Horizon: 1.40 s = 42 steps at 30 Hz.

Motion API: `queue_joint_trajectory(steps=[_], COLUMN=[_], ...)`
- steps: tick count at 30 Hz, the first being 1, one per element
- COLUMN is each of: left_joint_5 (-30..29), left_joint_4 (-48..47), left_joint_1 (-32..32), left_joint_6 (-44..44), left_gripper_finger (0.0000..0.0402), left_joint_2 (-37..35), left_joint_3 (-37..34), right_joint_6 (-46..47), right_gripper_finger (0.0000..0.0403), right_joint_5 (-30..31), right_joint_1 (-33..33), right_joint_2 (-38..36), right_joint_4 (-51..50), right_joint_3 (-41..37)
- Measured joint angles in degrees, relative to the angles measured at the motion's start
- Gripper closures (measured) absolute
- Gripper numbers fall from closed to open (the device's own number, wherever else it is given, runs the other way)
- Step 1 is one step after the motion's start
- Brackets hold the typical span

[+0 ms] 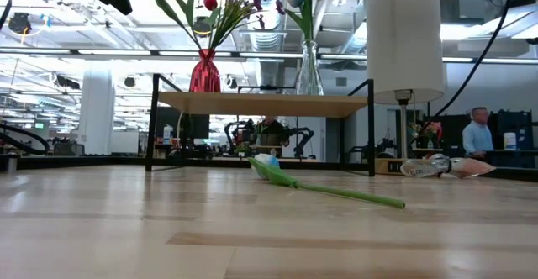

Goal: Pick and place flowers into a vace then onto a shelf
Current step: Put the white flowers into the transparent vase on the shelf

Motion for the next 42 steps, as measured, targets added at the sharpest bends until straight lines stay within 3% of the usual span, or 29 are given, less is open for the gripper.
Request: queue_joint_trajectory(steps=[18, 42], left_joint_5=[0.0, -0.1], left_joint_4=[0.2, 0.2], left_joint_1=[0.0, 0.0], left_joint_6=[-0.4, -0.3], left_gripper_finger=[0.0244, 0.0244], left_joint_2=[0.0, 0.0], left_joint_3=[0.0, 0.0], right_joint_6=[0.0, 9.6], right_gripper_finger=[0.0403, 0.0403], right_joint_5=[0.0, 5.1], right_joint_1=[-2.0, 1.2], right_joint_2=[0.0, 0.0], right_joint_4=[2.2, 0.0], right_joint_3=[-0.2, -7.5])
